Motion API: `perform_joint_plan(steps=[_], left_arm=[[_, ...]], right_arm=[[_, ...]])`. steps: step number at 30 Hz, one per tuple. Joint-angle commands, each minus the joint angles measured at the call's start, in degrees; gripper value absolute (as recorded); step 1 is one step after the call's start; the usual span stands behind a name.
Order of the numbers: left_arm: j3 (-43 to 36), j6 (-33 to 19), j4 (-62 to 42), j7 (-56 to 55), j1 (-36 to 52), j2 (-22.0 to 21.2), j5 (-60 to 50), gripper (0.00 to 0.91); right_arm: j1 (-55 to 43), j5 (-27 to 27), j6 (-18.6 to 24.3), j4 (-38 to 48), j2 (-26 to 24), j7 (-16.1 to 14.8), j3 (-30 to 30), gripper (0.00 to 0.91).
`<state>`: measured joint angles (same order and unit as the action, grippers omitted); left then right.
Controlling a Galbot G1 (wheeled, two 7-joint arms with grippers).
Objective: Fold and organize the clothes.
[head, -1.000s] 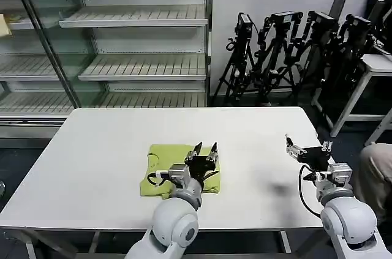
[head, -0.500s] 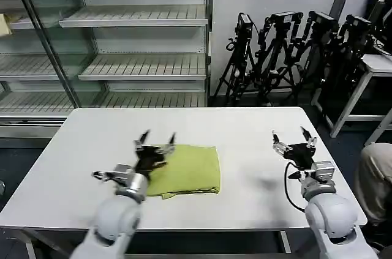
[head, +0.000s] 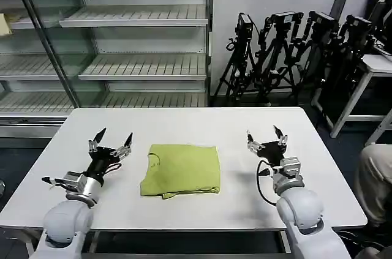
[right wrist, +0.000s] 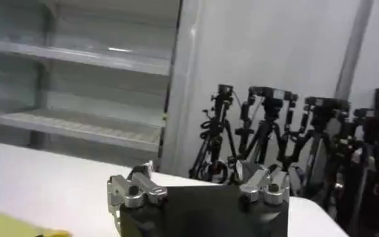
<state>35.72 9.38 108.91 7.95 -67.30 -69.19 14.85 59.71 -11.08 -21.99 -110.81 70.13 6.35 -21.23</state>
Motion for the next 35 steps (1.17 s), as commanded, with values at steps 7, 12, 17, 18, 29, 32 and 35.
perform_joint_plan(steps=[7, 12, 17, 18, 29, 32, 35], left_arm=[[3.3, -3.4, -2.1, 4.9, -1.1, 0.7, -3.0, 0.907], [2.6, -3.2, -2.1, 4.9, -0.7, 1.1, -3.7, 0.907], [1.8, -5.5, -1.5, 5.8, -1.0, 1.7, -9.0, 0.907], [1.8, -6.0, -1.5, 5.8, -0.7, 1.7, -9.1, 0.907], [-0.5, -7.9, -2.1, 6.0, -0.5, 0.8, -9.4, 0.907], [-0.6, -8.1, -2.2, 5.7, -0.4, 0.6, -9.1, 0.907], [0.1, -8.1, -1.8, 5.2, -0.6, 1.1, -8.1, 0.907]], right_arm=[[1.1, 1.5, 1.3, 0.8, 0.1, -0.1, 1.7, 0.907], [1.3, 4.4, 3.3, 0.9, 0.0, -0.7, 0.0, 0.907], [2.3, 5.6, 3.6, 0.7, -0.3, -1.7, -1.3, 0.907], [2.6, 5.6, 4.0, 0.9, -0.3, -1.7, -1.8, 0.907], [4.2, 5.8, 6.6, 0.7, -0.8, -2.8, -3.1, 0.907], [4.3, 7.4, 7.3, 0.2, -0.4, -2.8, -2.9, 0.907], [4.4, 8.5, 7.8, 0.2, -0.1, -3.2, -2.9, 0.907]])
